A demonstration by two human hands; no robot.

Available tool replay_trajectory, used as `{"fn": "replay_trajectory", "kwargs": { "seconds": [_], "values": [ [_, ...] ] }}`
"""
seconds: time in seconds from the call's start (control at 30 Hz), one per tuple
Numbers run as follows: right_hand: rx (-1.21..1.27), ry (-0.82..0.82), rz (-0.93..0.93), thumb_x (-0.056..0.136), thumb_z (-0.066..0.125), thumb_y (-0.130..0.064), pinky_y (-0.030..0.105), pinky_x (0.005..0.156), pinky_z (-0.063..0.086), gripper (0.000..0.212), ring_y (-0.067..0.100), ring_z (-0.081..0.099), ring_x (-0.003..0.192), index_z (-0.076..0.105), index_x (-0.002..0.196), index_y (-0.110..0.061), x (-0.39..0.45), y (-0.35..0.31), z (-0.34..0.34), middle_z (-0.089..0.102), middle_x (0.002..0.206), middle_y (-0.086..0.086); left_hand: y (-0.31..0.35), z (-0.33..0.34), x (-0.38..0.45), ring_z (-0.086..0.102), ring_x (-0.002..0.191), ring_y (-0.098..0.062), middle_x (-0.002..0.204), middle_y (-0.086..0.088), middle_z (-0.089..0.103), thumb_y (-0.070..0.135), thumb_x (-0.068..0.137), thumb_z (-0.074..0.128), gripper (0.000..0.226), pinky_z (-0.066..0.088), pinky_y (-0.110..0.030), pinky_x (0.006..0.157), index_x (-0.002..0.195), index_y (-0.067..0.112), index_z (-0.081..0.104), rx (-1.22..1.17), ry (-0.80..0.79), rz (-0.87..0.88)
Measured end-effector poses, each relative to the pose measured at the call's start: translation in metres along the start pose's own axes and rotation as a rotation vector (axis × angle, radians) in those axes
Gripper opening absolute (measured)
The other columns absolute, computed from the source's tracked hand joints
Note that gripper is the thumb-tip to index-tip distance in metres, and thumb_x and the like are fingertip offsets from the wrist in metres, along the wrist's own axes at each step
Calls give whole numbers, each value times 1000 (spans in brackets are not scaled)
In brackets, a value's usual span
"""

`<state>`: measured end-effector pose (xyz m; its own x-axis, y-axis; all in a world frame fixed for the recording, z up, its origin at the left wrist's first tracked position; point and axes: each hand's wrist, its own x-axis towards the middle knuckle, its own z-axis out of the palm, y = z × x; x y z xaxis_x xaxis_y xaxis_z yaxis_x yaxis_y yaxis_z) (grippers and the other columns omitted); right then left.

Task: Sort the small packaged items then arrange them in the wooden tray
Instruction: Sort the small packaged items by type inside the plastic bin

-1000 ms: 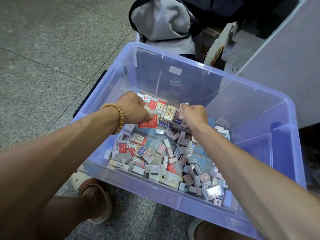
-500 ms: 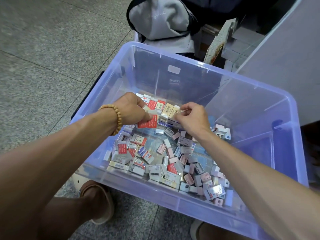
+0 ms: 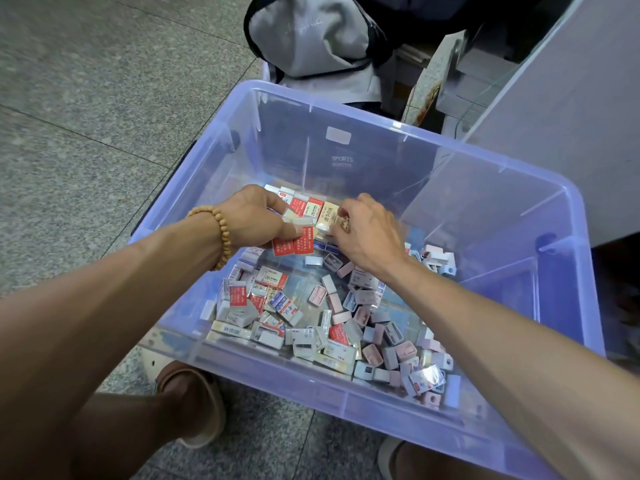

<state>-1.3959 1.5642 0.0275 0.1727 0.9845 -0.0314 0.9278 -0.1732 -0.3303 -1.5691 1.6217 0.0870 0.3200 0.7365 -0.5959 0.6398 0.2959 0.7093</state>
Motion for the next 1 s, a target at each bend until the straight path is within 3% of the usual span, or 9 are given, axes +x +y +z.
{"fn": "replay_trajectory", "kwargs": {
  "seconds": [0.07, 0.13, 0.23, 0.33, 0.43, 0.53, 0.63, 0.8, 1.0],
  "values": [
    [234, 1, 123, 96, 55, -21, 30, 66, 46, 12, 19, 58, 76, 63, 101, -13, -9, -2, -9, 64, 94, 0, 2, 3, -1, 71, 87, -26, 95, -16, 71, 8, 81, 75, 18, 58, -39, 84, 91, 8, 60, -36, -6, 7],
    [690, -133, 332, 94, 62, -21, 35, 78, 58, 8, 24, 71, 76, 63, 98, -15, -22, -6, -22, 74, 90, 3, 5, 8, -1, 70, 88, -30, 97, -20, 71, 5, 81, 74, 17, 57, -45, 87, 85, 8, 58, -81, -10, 15],
    [1080, -293, 473, 90, 72, -14, 42, 80, 59, 16, 25, 75, 76, 62, 103, -11, -42, -9, -35, 76, 86, 8, 11, 20, -1, 66, 84, -32, 98, -27, 70, 3, 81, 75, 13, 54, -50, 90, 88, -2, 64, -125, -29, 28],
    [1195, -235, 545, 89, 71, -3, 32, 66, 60, 12, 19, 71, 62, 62, 97, -4, -51, -5, -38, 74, 76, 9, 18, 34, 1, 64, 60, -16, 82, -20, 70, 5, 81, 75, 16, 57, -27, 60, 91, -4, 67, -103, -48, 43],
    [1172, -219, 570, 89, 71, -2, 22, 54, 57, 7, 13, 67, 55, 65, 91, -5, -49, 7, -37, 72, 68, 4, 24, 40, 3, 53, 37, -5, 64, -9, 63, 7, 80, 77, 15, 44, -16, 40, 80, 5, 63, -68, -33, 39],
    [1096, -175, 600, 89, 71, -4, 22, 54, 54, 7, 13, 62, 54, 68, 84, -8, -42, 20, -34, 70, 66, 4, 23, 40, 10, 63, 56, -16, 72, -11, 69, 12, 77, 80, 22, 57, -29, 61, 86, 7, 61, 0, -10, 20],
    [894, -93, 673, 88, 72, -7, 32, 64, 58, 21, 18, 66, 61, 69, 69, -16, -28, 37, -27, 71, 67, 7, 19, 37, 15, 72, 78, -29, 86, -16, 72, 12, 78, 79, 24, 60, -44, 78, 90, 6, 60, 23, 31, 6],
    [607, -37, 649, 80, 69, -17, 48, 78, 61, 30, 26, 74, 76, 71, 51, -25, -1, 46, -13, 73, 64, 0, 12, 39, 19, 72, 74, -22, 84, -14, 73, 12, 85, 73, 17, 61, -36, 73, 97, 4, 63, -14, 29, -3],
    [390, -110, 494, 86, 72, -25, 35, 76, 57, 25, 23, 69, 77, 74, 65, -13, 4, 38, -2, 73, 70, 5, 11, 40, 21, 68, 68, -21, 84, -15, 72, 7, 87, 69, 8, 60, -32, 68, 89, 1, 64, -105, 7, -15]
  ]
}}
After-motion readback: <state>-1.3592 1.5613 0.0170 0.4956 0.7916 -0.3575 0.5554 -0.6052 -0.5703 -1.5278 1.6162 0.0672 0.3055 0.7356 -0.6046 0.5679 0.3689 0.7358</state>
